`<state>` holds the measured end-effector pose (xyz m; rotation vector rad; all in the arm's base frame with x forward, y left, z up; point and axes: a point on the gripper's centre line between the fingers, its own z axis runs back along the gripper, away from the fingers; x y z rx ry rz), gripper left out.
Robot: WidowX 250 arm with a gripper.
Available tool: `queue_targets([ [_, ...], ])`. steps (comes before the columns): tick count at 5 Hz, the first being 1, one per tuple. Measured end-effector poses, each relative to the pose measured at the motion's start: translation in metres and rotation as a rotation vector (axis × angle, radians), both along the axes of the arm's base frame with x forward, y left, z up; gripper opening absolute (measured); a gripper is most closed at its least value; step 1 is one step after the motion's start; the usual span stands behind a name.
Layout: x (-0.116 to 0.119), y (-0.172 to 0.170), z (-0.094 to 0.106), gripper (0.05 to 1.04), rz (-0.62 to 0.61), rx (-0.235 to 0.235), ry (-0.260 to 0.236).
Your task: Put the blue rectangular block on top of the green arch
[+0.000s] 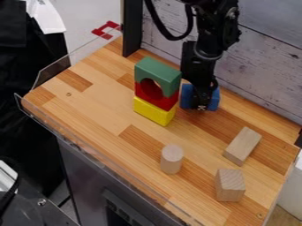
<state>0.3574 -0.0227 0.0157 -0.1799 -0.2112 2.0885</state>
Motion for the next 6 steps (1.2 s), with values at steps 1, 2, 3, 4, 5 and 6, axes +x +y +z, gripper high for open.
queue_targets([
  [1, -0.003, -0.015, 0.002, 0.58, -0.06, 0.015, 0.024],
  [2, 0.001, -0.031, 0.019, 0.58, -0.149, -0.008, -0.026],
  [3, 0.0, -0.05, 0.045, 0.58, -0.28, -0.066, -0.124],
  [4, -0.013, -0.064, 0.078, 0.58, -0.446, -0.122, -0.161],
  [5, -0.029, -0.055, 0.099, 0.58, -0.51, -0.102, -0.123],
  [6, -0.045, -0.025, 0.121, 0.58, -0.524, -0.085, -0.098],
])
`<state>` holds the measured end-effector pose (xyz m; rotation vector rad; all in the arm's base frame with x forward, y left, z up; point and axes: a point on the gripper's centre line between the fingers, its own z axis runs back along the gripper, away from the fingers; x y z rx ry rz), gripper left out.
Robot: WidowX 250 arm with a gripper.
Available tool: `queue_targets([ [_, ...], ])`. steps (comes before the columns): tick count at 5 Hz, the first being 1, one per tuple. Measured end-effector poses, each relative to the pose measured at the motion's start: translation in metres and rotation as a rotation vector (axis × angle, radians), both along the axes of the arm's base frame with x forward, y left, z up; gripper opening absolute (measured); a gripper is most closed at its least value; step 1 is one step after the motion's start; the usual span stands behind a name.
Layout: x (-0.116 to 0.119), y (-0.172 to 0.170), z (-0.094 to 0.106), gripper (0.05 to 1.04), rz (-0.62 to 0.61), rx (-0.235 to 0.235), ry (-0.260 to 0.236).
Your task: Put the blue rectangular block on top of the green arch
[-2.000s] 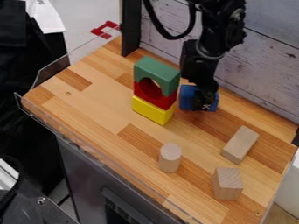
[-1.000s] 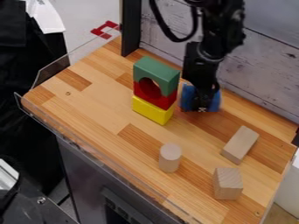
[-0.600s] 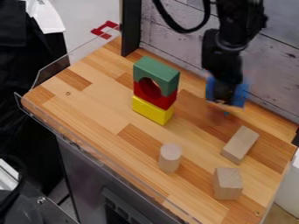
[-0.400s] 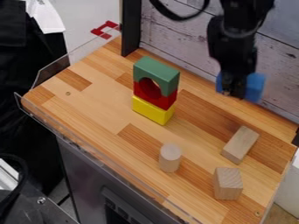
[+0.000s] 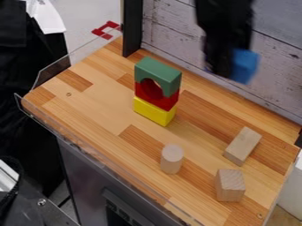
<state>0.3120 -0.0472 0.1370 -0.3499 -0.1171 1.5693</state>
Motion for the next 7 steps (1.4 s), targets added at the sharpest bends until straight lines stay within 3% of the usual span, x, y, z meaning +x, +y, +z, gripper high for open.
queue_targets([
  [3, -0.036, 0.058, 0.021, 0.58, 0.038, 0.001, 0.018],
  [4, -0.038, 0.068, 0.012, 0.58, 0.041, 0.008, 0.086],
  [7, -0.02, 0.076, -0.018, 0.58, 0.028, -0.014, 0.167],
])
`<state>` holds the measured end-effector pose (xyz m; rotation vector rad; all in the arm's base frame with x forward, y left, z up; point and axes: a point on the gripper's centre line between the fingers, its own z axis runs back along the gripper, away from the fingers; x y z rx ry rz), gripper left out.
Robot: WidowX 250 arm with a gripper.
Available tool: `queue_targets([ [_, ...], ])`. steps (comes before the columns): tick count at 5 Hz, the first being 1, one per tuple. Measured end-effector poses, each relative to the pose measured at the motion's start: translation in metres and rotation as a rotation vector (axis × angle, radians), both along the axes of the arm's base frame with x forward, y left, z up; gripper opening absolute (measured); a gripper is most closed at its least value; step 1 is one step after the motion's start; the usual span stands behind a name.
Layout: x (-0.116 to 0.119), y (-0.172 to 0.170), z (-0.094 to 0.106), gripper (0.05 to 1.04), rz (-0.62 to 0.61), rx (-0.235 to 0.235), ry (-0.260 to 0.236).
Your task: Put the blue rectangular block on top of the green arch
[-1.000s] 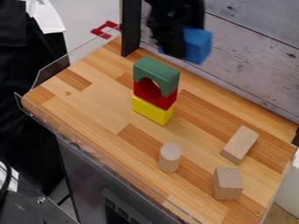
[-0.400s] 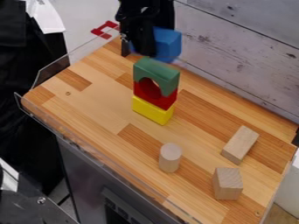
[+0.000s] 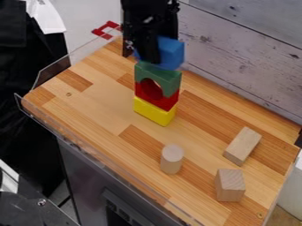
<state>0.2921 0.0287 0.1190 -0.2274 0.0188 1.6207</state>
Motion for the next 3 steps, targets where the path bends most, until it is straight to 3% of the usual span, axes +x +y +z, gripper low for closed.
queue_targets([
  [3, 0.01, 0.0006, -0.0086, 0.58, -0.03, 0.002, 0.051],
])
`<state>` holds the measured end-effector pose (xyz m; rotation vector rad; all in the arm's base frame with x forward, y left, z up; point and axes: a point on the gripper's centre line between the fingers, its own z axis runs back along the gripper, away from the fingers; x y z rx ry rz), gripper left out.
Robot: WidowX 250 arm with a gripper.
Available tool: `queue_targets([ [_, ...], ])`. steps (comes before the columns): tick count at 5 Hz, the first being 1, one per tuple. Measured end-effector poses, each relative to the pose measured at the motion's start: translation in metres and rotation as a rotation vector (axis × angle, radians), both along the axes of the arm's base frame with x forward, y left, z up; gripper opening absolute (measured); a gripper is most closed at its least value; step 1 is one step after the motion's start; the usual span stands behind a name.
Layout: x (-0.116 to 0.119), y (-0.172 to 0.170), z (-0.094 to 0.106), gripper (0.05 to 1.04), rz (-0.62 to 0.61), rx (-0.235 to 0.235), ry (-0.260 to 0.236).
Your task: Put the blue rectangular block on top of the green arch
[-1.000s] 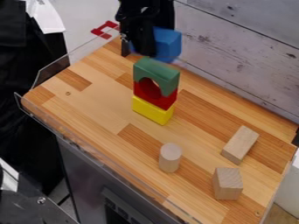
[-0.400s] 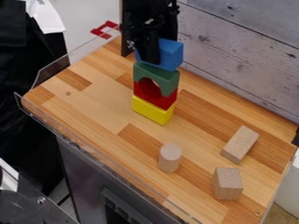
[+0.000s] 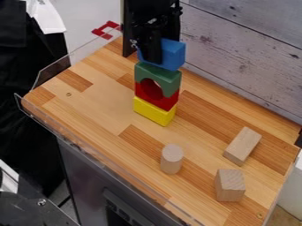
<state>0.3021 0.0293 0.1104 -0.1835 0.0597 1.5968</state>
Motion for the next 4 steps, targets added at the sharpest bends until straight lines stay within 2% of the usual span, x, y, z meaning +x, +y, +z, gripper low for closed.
queue_targets([
  [1, 0.0023, -0.0003, -0.0045, 0.642, -0.003, -0.005, 0.016],
  [2, 0.0058, -0.003, -0.005, 0.914, -0.013, -0.033, 0.025],
  [3, 0.0051, -0.0046, -0.0071, 1.002, -0.031, -0.057, 0.054],
  [4, 0.0073, -0.0062, -0.0044, 0.999, -0.055, -0.076, 0.067],
])
